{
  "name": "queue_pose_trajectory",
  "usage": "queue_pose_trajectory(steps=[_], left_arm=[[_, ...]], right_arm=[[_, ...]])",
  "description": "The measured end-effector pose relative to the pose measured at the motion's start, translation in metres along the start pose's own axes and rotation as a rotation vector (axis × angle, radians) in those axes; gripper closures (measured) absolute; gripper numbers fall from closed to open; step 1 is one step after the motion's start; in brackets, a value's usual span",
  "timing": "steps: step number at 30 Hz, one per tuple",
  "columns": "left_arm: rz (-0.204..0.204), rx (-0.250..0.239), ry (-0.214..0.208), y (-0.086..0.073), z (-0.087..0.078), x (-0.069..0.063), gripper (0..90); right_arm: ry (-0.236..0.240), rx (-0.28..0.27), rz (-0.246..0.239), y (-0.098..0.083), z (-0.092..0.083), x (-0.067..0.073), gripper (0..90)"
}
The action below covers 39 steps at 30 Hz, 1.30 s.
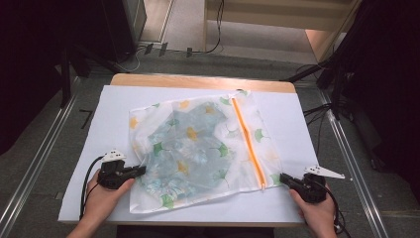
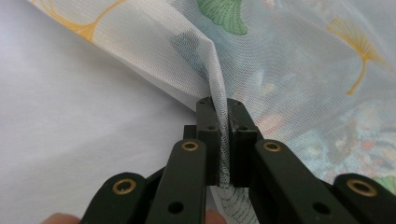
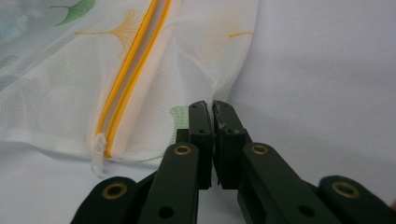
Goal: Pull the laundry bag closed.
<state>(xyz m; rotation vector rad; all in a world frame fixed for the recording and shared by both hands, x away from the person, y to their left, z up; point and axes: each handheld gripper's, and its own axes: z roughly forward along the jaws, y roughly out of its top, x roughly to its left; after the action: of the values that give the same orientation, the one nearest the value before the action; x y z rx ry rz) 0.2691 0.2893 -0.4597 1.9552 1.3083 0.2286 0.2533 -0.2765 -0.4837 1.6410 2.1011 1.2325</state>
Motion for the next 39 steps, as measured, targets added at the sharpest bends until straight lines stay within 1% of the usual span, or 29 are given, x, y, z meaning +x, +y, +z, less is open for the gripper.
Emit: queue_pose_trajectory(steps=[2, 5, 6, 7, 8, 10, 11, 12, 14, 15, 16, 18, 21, 22, 23, 24, 25, 26, 27, 30, 32, 33, 35, 36, 37, 38, 39], left_arm=[[-0.007, -0.001, 0.002, 0.002, 0.001, 0.004, 86.2], [-0.039, -0.021, 0.009, 0.007, 0.002, 0.012, 86.2], [-0.039, -0.021, 0.009, 0.007, 0.002, 0.012, 86.2], [-0.048, -0.027, 0.02, 0.011, 0.005, 0.019, 86.2], [-0.046, -0.03, 0.031, 0.013, 0.006, 0.021, 86.3], [-0.05, -0.034, 0.037, 0.015, 0.007, 0.023, 86.3], [-0.05, -0.04, 0.049, 0.018, 0.008, 0.026, 86.3], [-0.05, -0.04, 0.049, 0.018, 0.008, 0.026, 86.4], [-0.043, -0.047, 0.066, 0.023, 0.01, 0.029, 86.5], [-0.043, -0.047, 0.066, 0.023, 0.01, 0.029, 86.7], [-0.039, -0.039, 0.075, 0.024, 0.01, 0.029, 86.8], [-0.04, -0.04, 0.08, 0.024, 0.007, 0.028, 87.1], [-0.041, -0.044, 0.081, 0.023, 0.004, 0.027, 87.5], [-0.036, -0.034, 0.076, 0.022, 0.002, 0.025, 87.8], [-0.027, -0.027, 0.08, 0.021, 0.002, 0.025, 88.0], [-0.027, -0.027, 0.08, 0.021, 0.002, 0.025, 88.0], [-0.035, -0.023, 0.071, 0.02, 0.0, 0.025, 88.1], [-0.035, -0.023, 0.071, 0.02, 0.0, 0.025, 88.0], [-0.045, -0.025, 0.064, 0.019, -0.003, 0.025, 88.1], [-0.049, -0.025, 0.064, 0.016, -0.008, 0.024, 88.1], [-0.044, -0.021, 0.067, 0.014, -0.01, 0.023, 88.0], [-0.026, -0.012, 0.076, 0.012, -0.011, 0.023, 88.0], [-0.024, -0.013, 0.078, 0.011, -0.012, 0.023, 87.4], [-0.026, -0.019, 0.081, 0.01, -0.012, 0.024, 85.2], [-0.032, -0.034, 0.092, 0.008, -0.011, 0.024, 80.1], [-0.022, -0.053, 0.12, 0.006, -0.012, 0.023, 74.8], [-0.024, -0.07, 0.144, 0.006, -0.013, 0.022, 67.8]], right_arm=[[0.004, 0.003, 0.001, -0.002, -0.002, 0.003, 88.4], [-0.018, 0.015, 0.007, -0.004, -0.002, 0.01, 88.4], [-0.012, 0.021, 0.01, -0.005, -0.003, 0.012, 88.3], [-0.01, 0.024, 0.014, -0.006, -0.003, 0.015, 88.3], [-0.006, 0.03, 0.012, -0.007, -0.002, 0.018, 88.3], [-0.001, 0.046, 0.009, -0.01, -0.002, 0.023, 88.1], [0.0, 0.055, 0.008, -0.012, -0.002, 0.026, 88.0], [0.003, 0.056, 0.011, -0.013, -0.002, 0.028, 88.1], [0.007, 0.067, 0.011, -0.016, -0.003, 0.032, 88.1], [0.007, 0.067, 0.011, -0.016, -0.003, 0.032, 88.1], [0.013, 0.071, 0.008, -0.019, -0.005, 0.037, 88.2], [0.008, 0.073, 0.006, -0.021, -0.008, 0.039, 88.3], [0.013, 0.071, 0.002, -0.025, -0.013, 0.04, 88.9], [0.015, 0.076, 0.004, -0.026, -0.015, 0.04, 89.3], [0.016, 0.077, 0.004, -0.026, -0.015, 0.04, 89.6], [0.018, 0.079, 0.002, -0.027, -0.017, 0.04, 89.8], [0.021, 0.079, -0.003, -0.027, -0.017, 0.04, 90.0], [0.024, 0.081, -0.004, -0.026, -0.018, 0.041, 90.0], [0.025, 0.084, -0.011, -0.026, -0.019, 0.041, 90.0], [0.032, 0.082, -0.016, -0.025, -0.02, 0.042, 90.0], [0.034, 0.087, -0.012, -0.026, -0.02, 0.042, 90.0], [0.036, 0.088, -0.016, -0.026, -0.02, 0.042, 90.0], [0.043, 0.096, -0.013, -0.026, -0.019, 0.042, 89.4], [0.044, 0.099, -0.014, -0.026, -0.018, 0.042, 86.3], [0.033, 0.092, -0.025, -0.027, -0.017, 0.042, 77.1], [0.022, 0.083, -0.024, -0.027, -0.017, 0.042, 69.5], [0.019, 0.069, -0.021, -0.026, -0.018, 0.042, 64.4]])
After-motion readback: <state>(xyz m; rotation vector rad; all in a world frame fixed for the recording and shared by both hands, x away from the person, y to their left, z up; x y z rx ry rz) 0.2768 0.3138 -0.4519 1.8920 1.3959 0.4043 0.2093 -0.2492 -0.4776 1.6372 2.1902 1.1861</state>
